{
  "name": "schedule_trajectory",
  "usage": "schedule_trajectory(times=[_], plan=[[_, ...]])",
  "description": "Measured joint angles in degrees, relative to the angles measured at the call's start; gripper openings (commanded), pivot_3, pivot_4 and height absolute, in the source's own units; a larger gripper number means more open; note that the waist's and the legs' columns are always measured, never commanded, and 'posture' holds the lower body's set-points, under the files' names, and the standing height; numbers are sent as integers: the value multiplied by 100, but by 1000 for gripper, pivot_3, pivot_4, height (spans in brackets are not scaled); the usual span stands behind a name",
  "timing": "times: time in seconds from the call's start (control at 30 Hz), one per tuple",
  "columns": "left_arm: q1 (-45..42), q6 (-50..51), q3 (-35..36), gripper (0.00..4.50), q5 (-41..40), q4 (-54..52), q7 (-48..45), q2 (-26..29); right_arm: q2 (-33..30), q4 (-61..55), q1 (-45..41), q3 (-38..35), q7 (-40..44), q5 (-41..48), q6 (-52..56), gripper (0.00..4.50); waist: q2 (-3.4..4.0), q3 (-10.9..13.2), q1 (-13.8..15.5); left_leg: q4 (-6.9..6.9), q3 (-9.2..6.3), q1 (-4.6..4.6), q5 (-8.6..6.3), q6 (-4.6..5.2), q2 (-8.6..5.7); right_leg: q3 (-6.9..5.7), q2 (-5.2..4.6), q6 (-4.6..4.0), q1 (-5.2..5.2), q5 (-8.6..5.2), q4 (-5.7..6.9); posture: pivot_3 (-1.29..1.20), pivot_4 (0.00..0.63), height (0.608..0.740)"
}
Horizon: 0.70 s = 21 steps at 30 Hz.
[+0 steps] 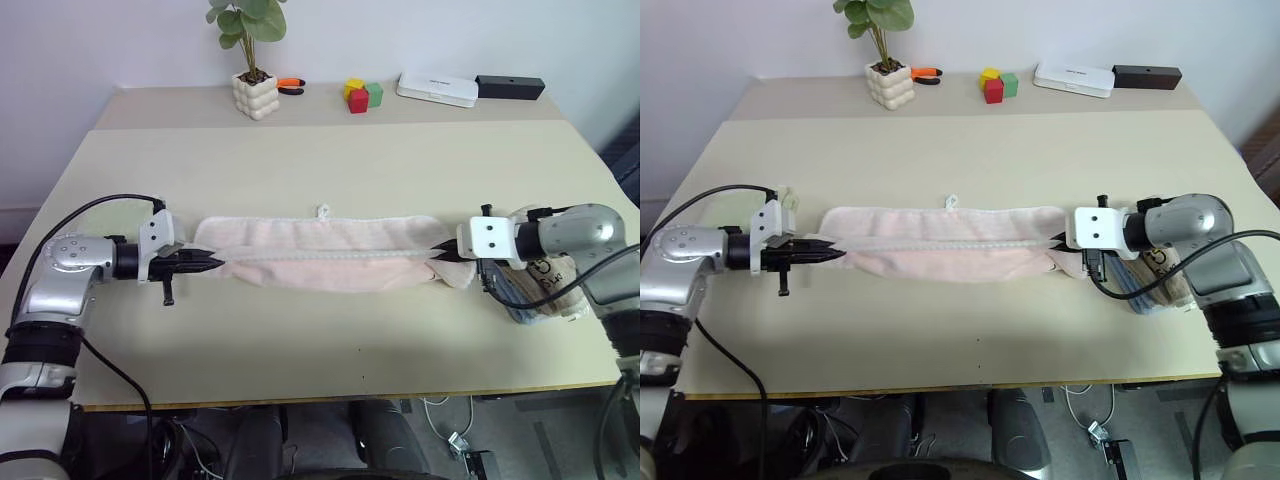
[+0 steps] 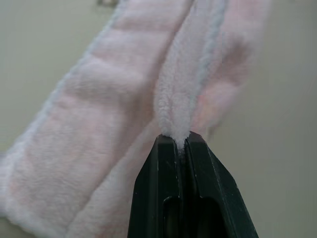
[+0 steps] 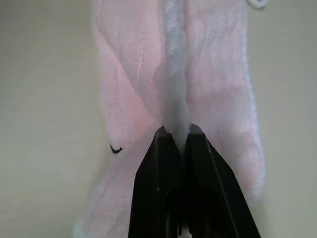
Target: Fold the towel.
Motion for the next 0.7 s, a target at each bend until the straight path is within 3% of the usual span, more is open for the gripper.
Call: schedule_trajectory(times=[0.67,0.7], plan=[[-1381,-1176,2,0,759,2385,730,-766,904,2489,-1113,212,-714,-920,-1305,66,0,0,-18,-1,-3,1,0,0,-2,-1,-1,1,-1,1,6,0,150,740],[-1414,-1163,2,304,798,2485,773,-800,963,2569,-1131,213,-802,-955,-1374,311,0,0,-19,-1,-3,1,0,0,-2,-1,0,1,-1,1,6,0,150,740]])
